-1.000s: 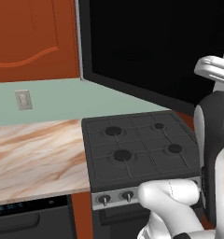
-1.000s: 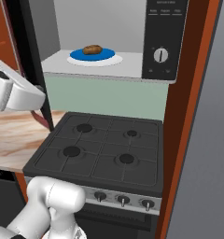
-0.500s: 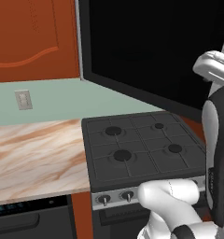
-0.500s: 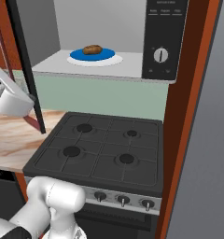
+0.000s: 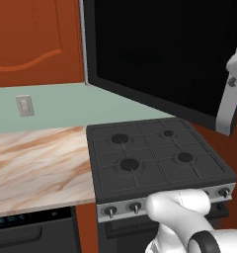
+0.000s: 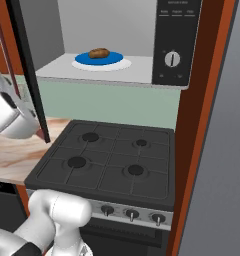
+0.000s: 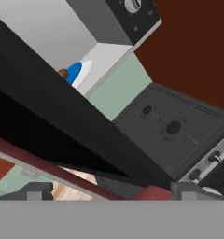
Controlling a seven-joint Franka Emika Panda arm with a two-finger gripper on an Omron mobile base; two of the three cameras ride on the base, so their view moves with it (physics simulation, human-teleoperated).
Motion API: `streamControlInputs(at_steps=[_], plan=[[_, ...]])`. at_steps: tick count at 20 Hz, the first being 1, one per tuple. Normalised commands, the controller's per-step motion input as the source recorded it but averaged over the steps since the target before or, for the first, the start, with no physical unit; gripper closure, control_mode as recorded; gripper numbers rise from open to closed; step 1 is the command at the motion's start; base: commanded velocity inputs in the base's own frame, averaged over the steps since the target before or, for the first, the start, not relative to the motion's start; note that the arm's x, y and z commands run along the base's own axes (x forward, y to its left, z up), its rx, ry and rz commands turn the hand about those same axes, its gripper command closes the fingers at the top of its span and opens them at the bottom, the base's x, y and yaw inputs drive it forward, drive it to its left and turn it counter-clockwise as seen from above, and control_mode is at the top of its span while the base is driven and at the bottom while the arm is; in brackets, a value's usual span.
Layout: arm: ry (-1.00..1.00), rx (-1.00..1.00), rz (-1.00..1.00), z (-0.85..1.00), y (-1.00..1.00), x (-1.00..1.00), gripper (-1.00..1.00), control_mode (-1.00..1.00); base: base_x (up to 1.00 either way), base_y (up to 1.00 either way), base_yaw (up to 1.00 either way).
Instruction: Retrieve the reheated potato from the microwave, then place the potato, cheese, and condiment on the cutting board.
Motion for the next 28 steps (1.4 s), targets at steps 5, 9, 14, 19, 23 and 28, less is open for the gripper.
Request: streamControlInputs(at_steps=[5,9,14,19,23,28], plan=[[-0.1,0.29,0.09,0.0,-0.49,-0.41,-1.0,-1.0,0.0,0.0,0.0],[-0.13,0.31,0.05,0.0,-0.32,-0.48,-1.0,-1.0,0.0,0.0,0.0],[-0.06,0.24,0.01,0.0,-0.37,-0.12,-1.0,-1.0,0.0,0.0,0.0],[0.0,0.15,0.0,-0.06,-0.34,0.15,-1.0,-1.0,0.0,0.0,0.0],[0.0,0.13,0.01,-0.25,-0.05,0.33,-1.0,-1.0,0.0,0.0,0.0],[0.0,0.12,0.06,-0.22,0.07,0.49,-1.0,-1.0,0.0,0.0,0.0]])
